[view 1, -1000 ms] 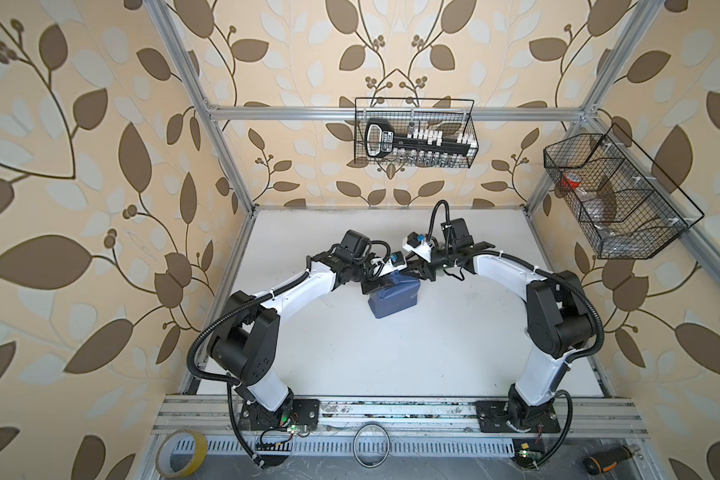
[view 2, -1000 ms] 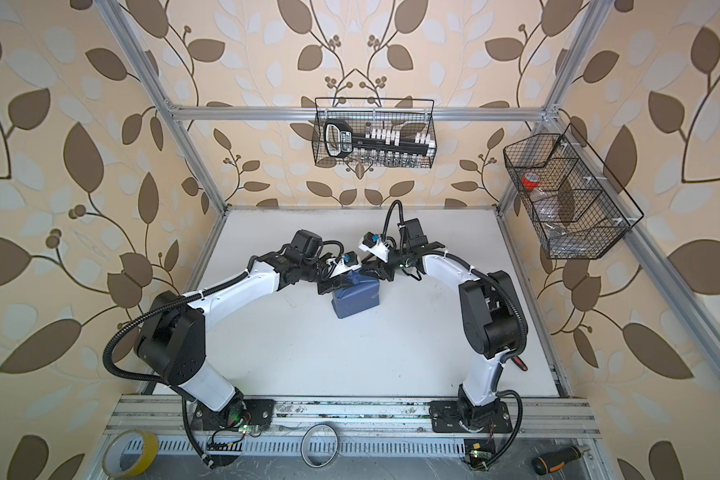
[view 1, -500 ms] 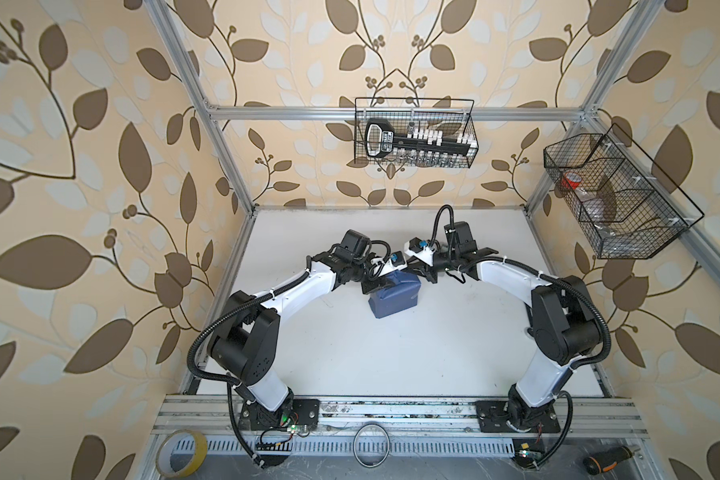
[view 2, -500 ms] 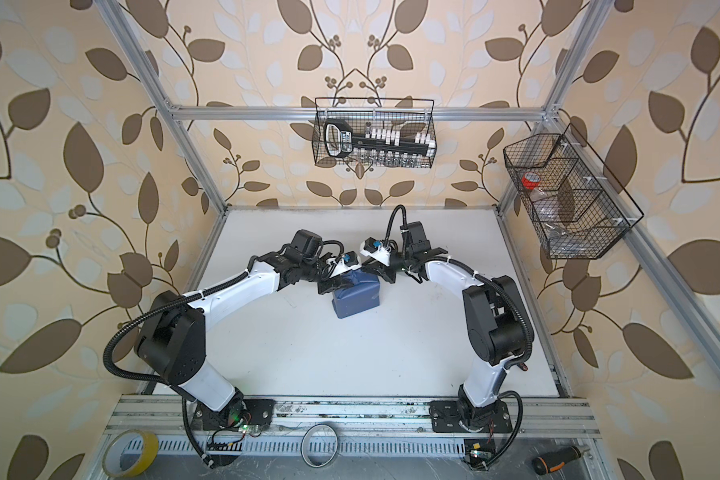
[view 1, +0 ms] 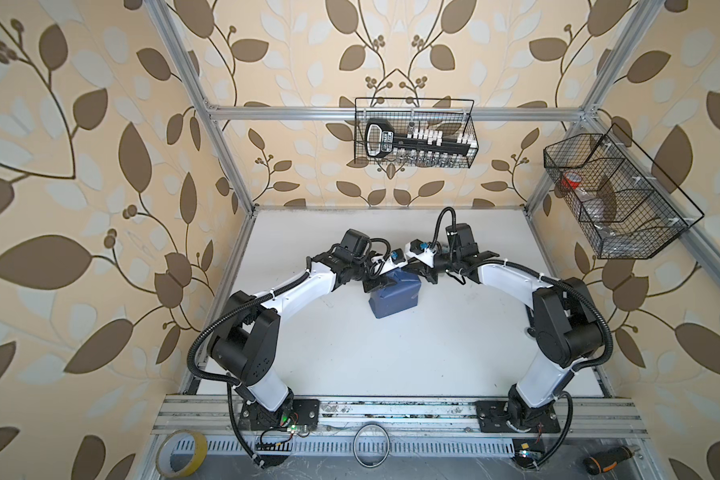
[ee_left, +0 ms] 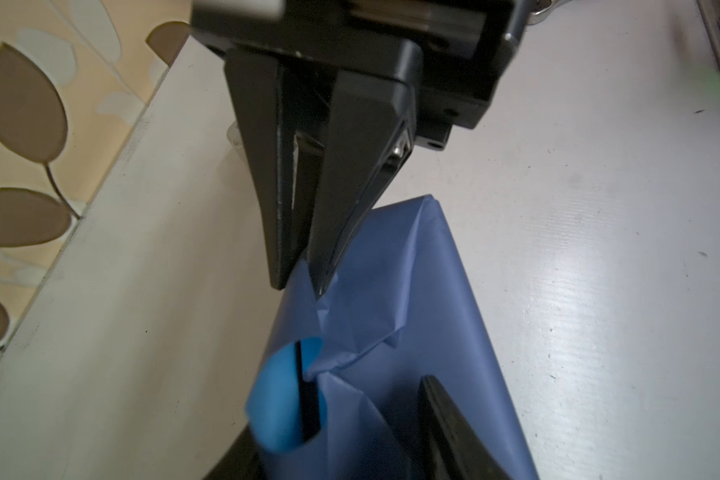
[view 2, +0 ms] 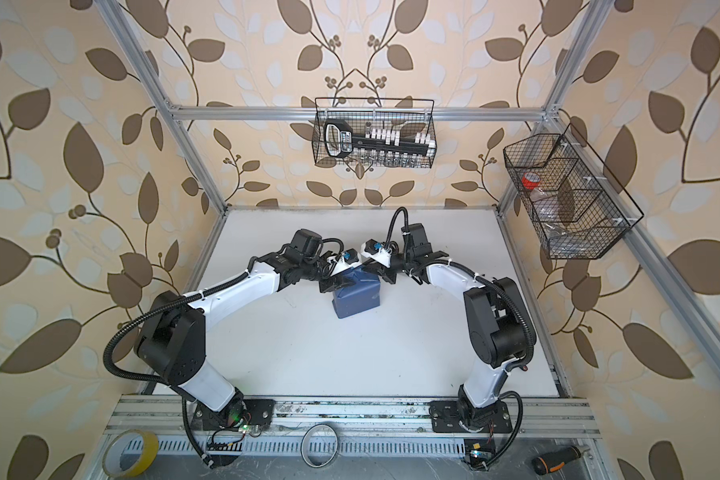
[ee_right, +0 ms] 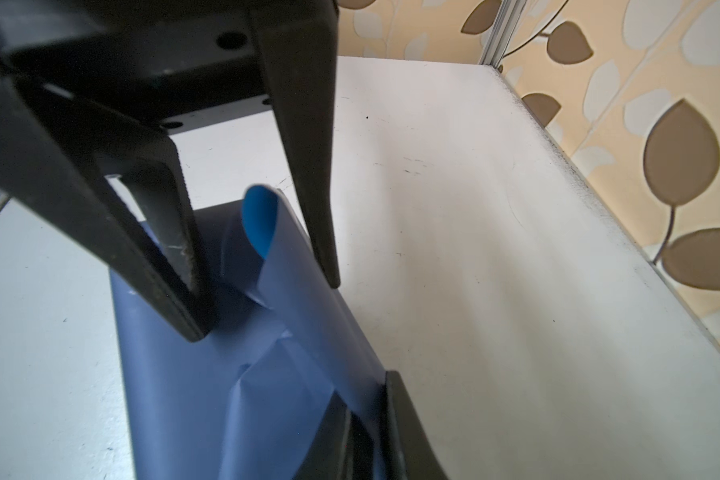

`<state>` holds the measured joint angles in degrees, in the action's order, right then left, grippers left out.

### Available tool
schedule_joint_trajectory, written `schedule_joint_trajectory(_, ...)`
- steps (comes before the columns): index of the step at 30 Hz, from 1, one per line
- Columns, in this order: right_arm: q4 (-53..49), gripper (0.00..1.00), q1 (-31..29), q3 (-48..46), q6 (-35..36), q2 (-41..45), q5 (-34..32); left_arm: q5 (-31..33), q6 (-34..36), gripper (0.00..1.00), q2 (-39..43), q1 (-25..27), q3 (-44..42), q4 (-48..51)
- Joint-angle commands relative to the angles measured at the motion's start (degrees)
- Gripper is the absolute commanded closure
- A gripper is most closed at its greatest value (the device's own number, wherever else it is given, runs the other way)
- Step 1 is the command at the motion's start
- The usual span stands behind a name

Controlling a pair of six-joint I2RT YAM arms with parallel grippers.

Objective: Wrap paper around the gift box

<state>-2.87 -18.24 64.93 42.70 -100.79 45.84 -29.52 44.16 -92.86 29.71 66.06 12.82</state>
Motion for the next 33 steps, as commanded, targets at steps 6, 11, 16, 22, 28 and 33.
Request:
schedule_joint_trajectory(6,-1.34,0.84,0.30,-1.92,2.09,0.93,-0.80,-1.95,-0.12,0.57,4.74,0.67,-2.56,-4.44)
schedule_joint_trajectory(11,-1.26,0.84,0.32,-1.91,2.09,1.02,-0.76,-2.12,-1.03,0.55,4.92,0.69,-3.00,-5.80)
schedule_joint_trajectory(16,-1.17,0.84,0.44,-1.94,2.04,0.98,-0.76,-3.03,-1.41,0.55,5.62,0.69,-3.67,-7.20)
schedule_joint_trajectory(22,-1.19,0.85,0.52,-2.02,2.01,1.04,-0.92,-3.09,-1.50,0.67,5.63,0.65,-3.84,-7.46)
schedule_joint_trajectory(28,-0.99,0.84,0.57,-2.06,1.41,1.13,-1.06,-2.49,-0.80,0.82,5.58,0.70,-4.34,-7.01)
schedule_joint_trajectory(33,-0.84,0.73,0.50,-2.59,0.32,2.19,-1.46,-2.03,0.71,0.91,5.14,0.70,-3.75,-4.45)
